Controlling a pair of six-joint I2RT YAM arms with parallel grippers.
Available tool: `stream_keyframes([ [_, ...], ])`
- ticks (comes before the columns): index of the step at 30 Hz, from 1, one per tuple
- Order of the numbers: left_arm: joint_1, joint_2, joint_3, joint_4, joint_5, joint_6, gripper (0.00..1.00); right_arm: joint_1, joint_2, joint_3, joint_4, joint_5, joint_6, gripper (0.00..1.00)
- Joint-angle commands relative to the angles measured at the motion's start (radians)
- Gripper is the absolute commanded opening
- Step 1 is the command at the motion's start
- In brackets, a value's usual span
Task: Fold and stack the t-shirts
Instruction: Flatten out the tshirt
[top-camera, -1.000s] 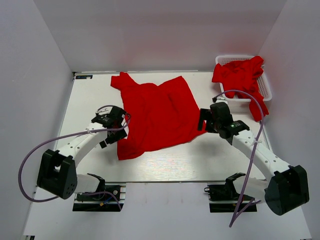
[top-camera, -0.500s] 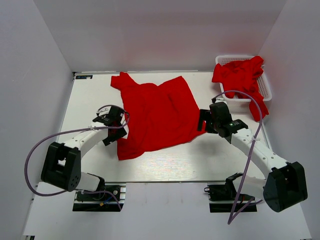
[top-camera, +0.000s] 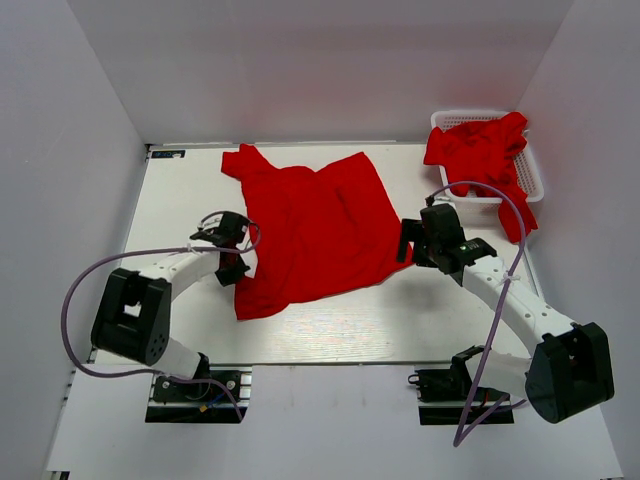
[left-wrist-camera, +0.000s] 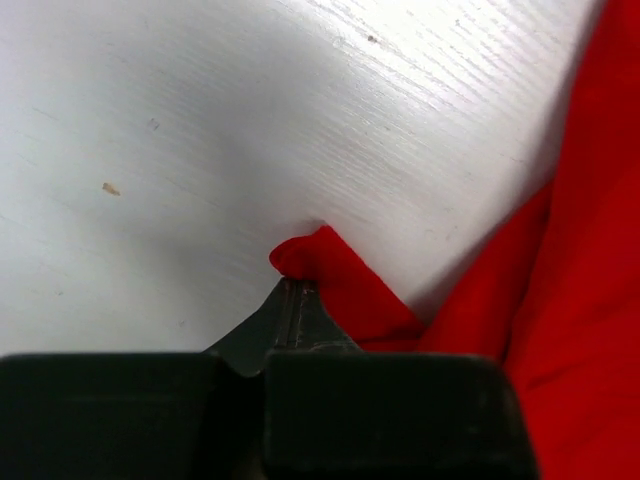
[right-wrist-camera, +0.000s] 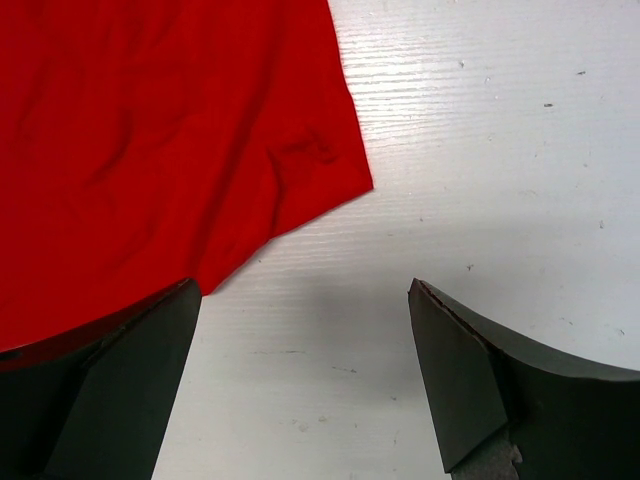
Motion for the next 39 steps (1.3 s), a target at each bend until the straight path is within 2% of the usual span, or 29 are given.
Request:
stream_keyframes([
  [1,0.004,-0.141,-0.004,-0.021,-0.008,0.004,0.0,-0.007,-0.015,0.02,-0.009,0.024,0.003,0.9],
  [7,0.004,-0.293,0.006,-0.168,-0.047,-0.025,0.0,-0.01,0.006,0.022,0.009,0.018,0.039,0.9],
  [14,0.004,-0.384,0.037,-0.366,-0.099,-0.142,0.0,-0.01,0.08,0.063,-0.007,0.145,0.092,0.9],
  [19,0.004,-0.442,0.088,-0.503,-0.132,-0.257,0.0,-0.01,0.112,0.069,0.012,0.163,0.105,0.9],
  [24,0.004,-0.456,0.109,-0.611,-0.132,-0.281,0.0,-0.01,0.171,0.075,0.028,0.161,0.128,0.9],
  [39,0.004,-0.494,0.037,-0.592,-0.096,-0.291,0.0,-0.015,0.351,0.169,0.082,0.115,0.248,0.9],
])
